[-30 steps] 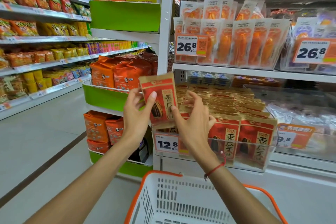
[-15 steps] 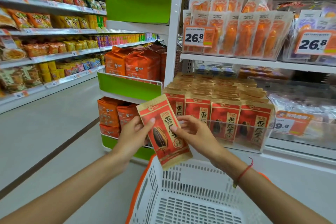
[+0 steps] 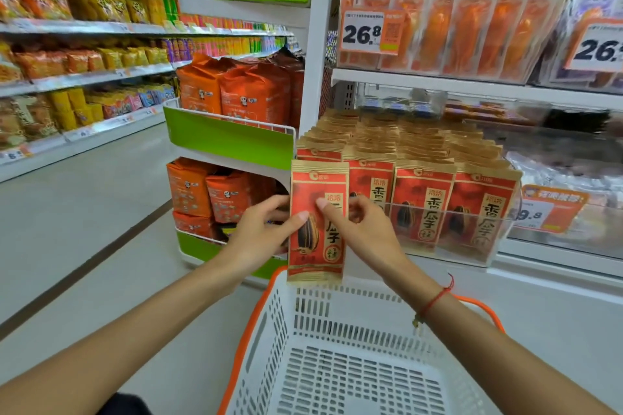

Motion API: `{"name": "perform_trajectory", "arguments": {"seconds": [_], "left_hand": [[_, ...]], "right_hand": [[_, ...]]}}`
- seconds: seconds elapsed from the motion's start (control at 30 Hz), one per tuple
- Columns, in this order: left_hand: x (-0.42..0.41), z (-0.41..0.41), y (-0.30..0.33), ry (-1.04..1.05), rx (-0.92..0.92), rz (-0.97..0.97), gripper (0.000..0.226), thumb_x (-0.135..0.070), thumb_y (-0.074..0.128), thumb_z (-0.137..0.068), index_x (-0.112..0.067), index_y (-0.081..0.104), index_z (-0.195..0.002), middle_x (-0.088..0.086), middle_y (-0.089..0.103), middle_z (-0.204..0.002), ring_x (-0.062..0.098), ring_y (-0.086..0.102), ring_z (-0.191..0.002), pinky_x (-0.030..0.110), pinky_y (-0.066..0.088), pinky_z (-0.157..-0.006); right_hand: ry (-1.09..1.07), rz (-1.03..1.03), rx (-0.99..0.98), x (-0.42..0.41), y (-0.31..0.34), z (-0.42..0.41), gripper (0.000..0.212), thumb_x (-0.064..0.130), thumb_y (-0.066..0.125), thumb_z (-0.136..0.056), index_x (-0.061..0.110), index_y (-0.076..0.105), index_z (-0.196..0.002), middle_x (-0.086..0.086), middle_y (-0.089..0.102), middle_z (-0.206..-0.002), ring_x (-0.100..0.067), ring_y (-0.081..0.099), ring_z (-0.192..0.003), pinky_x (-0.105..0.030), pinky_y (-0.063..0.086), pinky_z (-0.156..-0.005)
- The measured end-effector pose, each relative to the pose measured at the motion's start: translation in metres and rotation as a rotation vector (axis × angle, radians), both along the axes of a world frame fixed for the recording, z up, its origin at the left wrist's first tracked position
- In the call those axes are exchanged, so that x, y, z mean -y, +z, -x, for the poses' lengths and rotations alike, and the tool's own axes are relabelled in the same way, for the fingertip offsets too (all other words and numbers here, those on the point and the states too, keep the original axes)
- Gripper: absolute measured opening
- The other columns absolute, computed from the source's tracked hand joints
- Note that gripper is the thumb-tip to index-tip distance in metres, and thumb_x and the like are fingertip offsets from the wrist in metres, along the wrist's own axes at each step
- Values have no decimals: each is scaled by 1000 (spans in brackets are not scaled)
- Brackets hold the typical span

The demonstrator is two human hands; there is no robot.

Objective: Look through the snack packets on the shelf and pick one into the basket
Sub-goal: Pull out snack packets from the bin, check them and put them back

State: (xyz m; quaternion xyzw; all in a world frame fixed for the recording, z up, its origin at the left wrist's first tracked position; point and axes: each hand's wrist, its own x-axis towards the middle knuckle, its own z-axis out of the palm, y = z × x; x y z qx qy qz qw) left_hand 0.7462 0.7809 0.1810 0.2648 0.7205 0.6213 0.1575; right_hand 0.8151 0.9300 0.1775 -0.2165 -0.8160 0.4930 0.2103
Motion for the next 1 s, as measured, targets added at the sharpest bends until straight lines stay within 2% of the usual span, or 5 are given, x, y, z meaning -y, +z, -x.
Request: {"name": "perform_trajectory", "arguments": {"seconds": [0.3, 0.5, 0.7, 0.83, 1.0], "left_hand": [[16, -1, -10, 34, 58, 4, 17, -26, 58, -95, -32, 59, -110, -4, 68, -105, 0, 67, -82, 14, 52, -59], [15, -7, -6, 32, 87, -27, 22, -27, 59, -94, -32, 59, -115, -10, 67, -101, -1, 66, -83, 16, 53, -58], [8, -5, -9, 81, 135, -90, 23, -23, 60, -94, -25, 61, -117, -8, 67, -96, -7, 67, -69, 13, 53, -52], [8, -7, -13, 113, 126, -108, 26, -24, 60, -94, -22, 61, -120, -4, 68, -103, 0, 69, -76, 16, 54, -55], [12, 5, -26, 396, -79, -22, 29, -34, 73, -84, -31, 54, -107, -2, 62, -109, 15, 65, -94, 45, 57, -82]], "right_hand": [[317, -99, 185, -4, 12, 2, 45, 40, 33, -104, 5, 59, -116, -14, 70, -107, -30, 67, -96, -43, 54, -87], [363, 117, 106, -10, 4, -21, 27, 26, 51, -99, 19, 53, -125, -5, 65, -117, -14, 65, -98, -34, 53, -90], [537, 309, 150, -12, -1, -23, 86, -15, 61, -83, 31, 24, -146, -10, 57, -130, -25, 63, -114, -45, 53, -95], [576, 351, 131, -18, -2, -22, 93, -18, 63, -79, 33, 24, -147, -8, 60, -130, -25, 64, -113, -49, 52, -95], [481, 220, 53, -13, -9, -16, 80, -10, 70, -79, 34, 38, -138, 0, 59, -128, -14, 60, -113, -40, 54, -93]]}}
